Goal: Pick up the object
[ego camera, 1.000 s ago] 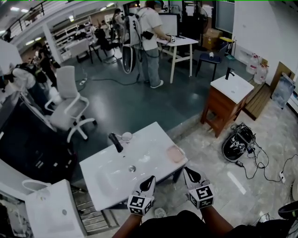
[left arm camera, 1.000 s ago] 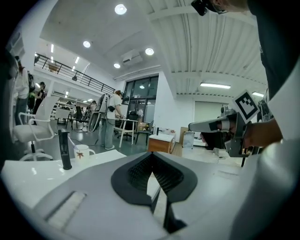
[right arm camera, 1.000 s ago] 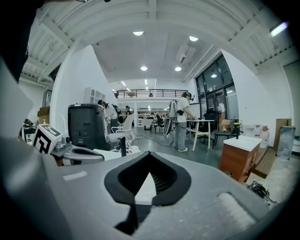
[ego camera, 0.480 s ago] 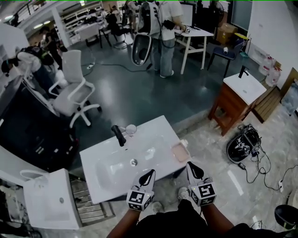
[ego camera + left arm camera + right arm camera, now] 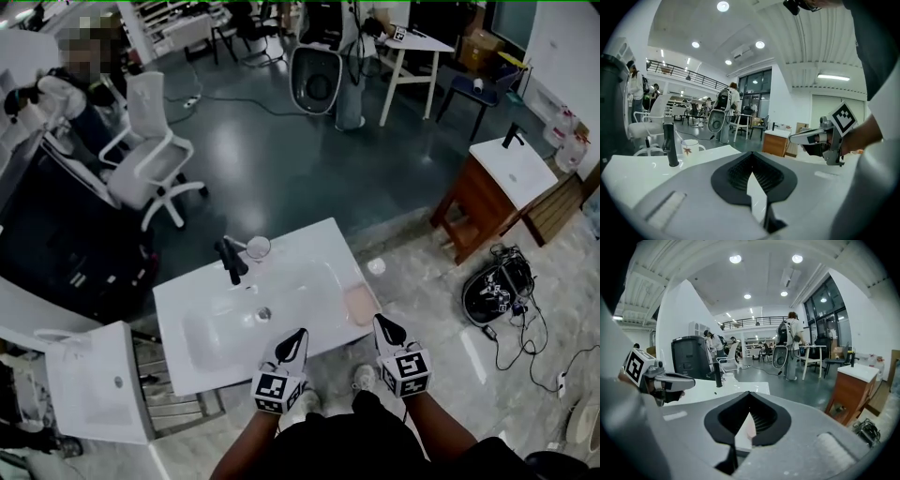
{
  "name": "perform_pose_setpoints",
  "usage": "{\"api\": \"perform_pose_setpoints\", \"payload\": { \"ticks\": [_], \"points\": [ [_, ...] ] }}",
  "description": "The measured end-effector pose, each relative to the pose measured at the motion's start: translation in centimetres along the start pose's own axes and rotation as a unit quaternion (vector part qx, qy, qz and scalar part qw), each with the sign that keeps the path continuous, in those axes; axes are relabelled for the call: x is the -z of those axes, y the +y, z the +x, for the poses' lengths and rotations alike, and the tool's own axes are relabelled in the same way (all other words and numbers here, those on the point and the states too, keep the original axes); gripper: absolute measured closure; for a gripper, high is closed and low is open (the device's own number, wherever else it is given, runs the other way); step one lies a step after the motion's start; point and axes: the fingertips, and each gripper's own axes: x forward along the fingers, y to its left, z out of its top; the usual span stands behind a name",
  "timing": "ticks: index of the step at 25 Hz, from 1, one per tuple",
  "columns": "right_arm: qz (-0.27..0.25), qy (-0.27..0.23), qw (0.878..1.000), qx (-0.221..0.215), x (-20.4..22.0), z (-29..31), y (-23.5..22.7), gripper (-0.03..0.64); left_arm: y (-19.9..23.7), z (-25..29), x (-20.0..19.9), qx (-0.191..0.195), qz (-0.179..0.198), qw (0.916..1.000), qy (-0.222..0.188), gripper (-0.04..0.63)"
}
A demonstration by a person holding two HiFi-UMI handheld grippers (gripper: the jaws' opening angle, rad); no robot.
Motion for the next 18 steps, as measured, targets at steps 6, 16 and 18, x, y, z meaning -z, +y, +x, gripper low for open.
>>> {"api": "perform_pose_setpoints", "payload": {
  "ticks": [6,16,18],
  "points": [
    [-0.006,0.042,0.999,-0.022,3.5,2.3,-1.1,0.499,0.3,0.6,1.4,-0.023,-0.021,0.9994,0.014,0.577],
    [-0.016,0.140,0.989,-0.043,10.3,6.1,-2.0,0.197,2.0,-0.2,2.5,-0.069,-0.027,0.9969,0.027,0.577],
    [-0.021,0.157,0.986,-0.047,11.5,6.8,-2.1,0.175,2.2,-0.7,2.7,-0.080,-0.033,0.9958,0.031,0.577]
  ]
}}
